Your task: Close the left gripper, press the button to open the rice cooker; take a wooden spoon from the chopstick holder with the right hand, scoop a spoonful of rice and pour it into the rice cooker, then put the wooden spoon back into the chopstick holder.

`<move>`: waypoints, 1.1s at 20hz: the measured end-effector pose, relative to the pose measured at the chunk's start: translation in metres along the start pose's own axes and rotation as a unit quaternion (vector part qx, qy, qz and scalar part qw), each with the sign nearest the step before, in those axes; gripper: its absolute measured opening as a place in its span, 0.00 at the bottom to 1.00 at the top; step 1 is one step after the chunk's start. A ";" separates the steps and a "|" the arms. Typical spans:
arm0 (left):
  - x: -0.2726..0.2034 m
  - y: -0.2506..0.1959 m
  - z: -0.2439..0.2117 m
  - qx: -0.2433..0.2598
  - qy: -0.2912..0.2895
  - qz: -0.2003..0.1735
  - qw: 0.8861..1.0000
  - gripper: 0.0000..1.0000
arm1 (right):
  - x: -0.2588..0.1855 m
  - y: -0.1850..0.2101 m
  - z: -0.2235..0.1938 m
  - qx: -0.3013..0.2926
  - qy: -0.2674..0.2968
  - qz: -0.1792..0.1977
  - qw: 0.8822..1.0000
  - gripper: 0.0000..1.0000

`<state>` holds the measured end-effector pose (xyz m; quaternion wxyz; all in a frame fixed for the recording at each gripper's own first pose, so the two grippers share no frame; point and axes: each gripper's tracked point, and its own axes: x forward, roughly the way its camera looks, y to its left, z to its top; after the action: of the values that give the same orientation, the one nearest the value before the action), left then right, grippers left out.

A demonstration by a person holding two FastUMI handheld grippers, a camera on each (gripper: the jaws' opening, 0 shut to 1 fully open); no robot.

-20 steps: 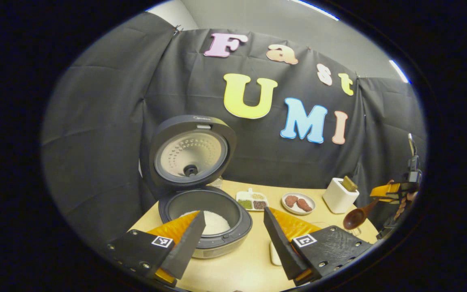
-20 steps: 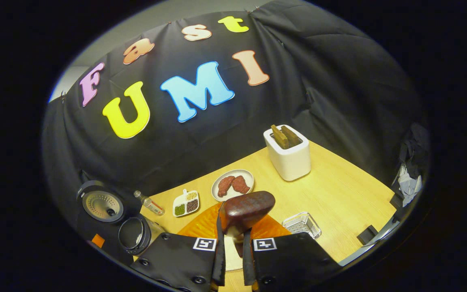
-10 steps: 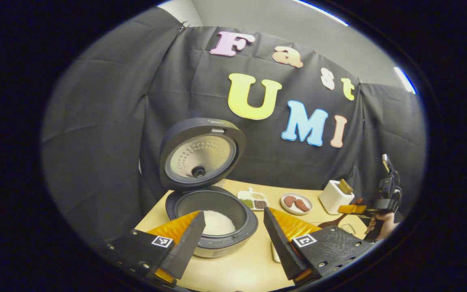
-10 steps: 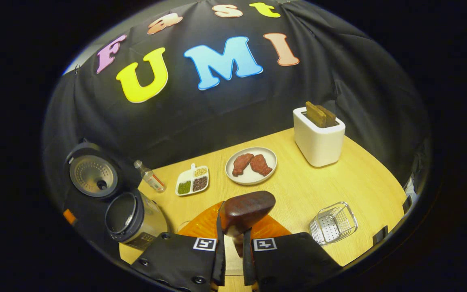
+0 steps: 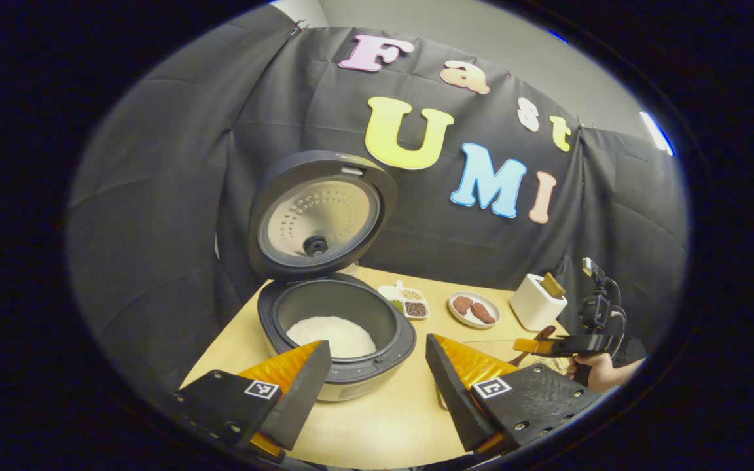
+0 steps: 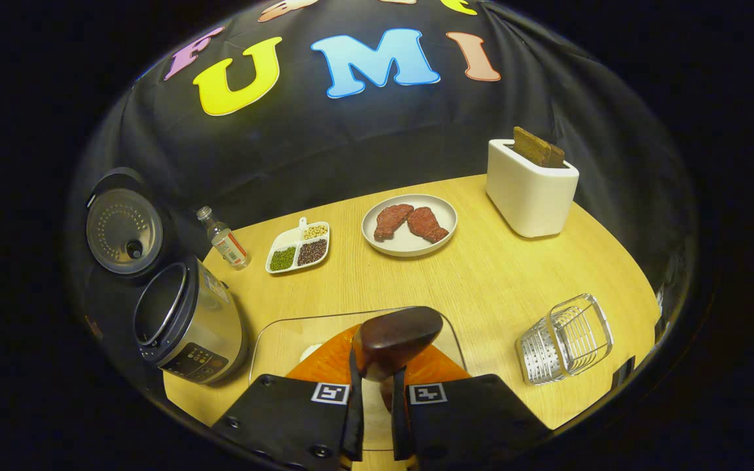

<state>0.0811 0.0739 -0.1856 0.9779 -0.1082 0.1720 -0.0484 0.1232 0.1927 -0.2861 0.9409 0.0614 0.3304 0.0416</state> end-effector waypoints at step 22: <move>-0.041 0.047 0.013 -0.039 -0.045 0.063 0.996 0.91 | -0.024 0.028 -0.013 0.235 0.080 0.072 0.966 0.19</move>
<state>0.0504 0.1271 -0.1709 0.9809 -0.1370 0.1359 0.0245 0.0958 0.2190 -0.2773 0.8653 0.3008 0.3995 0.0350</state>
